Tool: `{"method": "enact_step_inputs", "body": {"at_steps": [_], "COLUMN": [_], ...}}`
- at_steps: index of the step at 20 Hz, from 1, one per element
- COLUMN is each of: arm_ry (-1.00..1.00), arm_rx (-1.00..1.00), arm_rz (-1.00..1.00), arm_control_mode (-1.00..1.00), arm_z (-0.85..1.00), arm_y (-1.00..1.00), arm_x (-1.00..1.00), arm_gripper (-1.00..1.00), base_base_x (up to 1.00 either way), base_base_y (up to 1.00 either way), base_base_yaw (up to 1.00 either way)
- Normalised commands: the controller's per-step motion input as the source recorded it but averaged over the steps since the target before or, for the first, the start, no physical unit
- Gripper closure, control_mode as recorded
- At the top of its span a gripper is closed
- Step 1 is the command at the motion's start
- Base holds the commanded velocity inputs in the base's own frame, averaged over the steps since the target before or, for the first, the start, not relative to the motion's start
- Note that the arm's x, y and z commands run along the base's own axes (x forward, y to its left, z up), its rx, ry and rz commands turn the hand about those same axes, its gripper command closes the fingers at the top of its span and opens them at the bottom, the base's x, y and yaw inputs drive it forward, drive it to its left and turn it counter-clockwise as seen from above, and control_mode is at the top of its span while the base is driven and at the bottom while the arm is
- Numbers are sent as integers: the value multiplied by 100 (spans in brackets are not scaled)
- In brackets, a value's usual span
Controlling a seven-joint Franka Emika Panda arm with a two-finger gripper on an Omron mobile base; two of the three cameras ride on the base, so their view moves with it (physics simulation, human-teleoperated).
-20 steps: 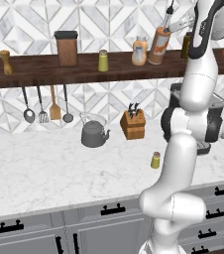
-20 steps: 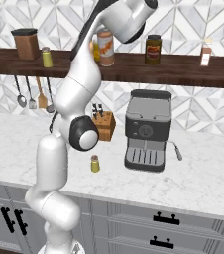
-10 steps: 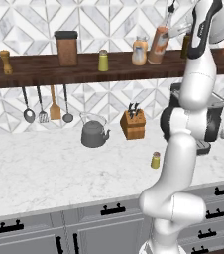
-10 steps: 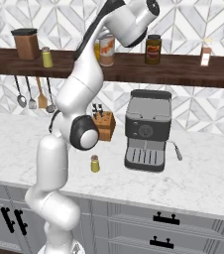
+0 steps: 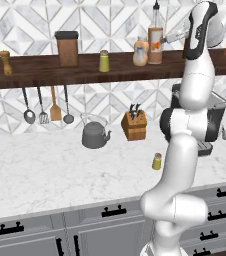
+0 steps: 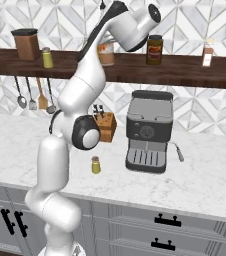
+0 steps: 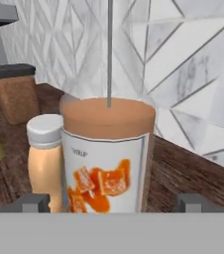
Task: Put the shaker and condiment bottle from the counter next to their counterparts in the cabinet.
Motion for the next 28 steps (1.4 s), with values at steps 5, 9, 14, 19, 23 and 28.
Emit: {"method": "enact_step_inputs", "body": {"at_steps": [5, 9, 14, 19, 23, 28], "arm_ry": [-7, -7, 0, -6, -7, -5], "arm_rx": [0, 0, -1, 0, 0, -10], "arm_rz": [6, 6, 2, -20, -26, -22], "arm_control_mode": [-100, -100, -100, -100, -100, -100], "arm_z": [6, 1, -30, -48, -46, -53], "arm_y": [-23, -32, 0, 6, 33, 65], "arm_x": [-74, -100, -100, -97, -88, -53], "arm_gripper": [-100, -100, -100, -100, -100, -100], "base_base_x": [0, 0, 0, 0, 0, 0], "base_base_y": [0, 0, 0, 0, 0, 0], "base_base_yaw": [0, 0, 0, 0, 0, 0]}}
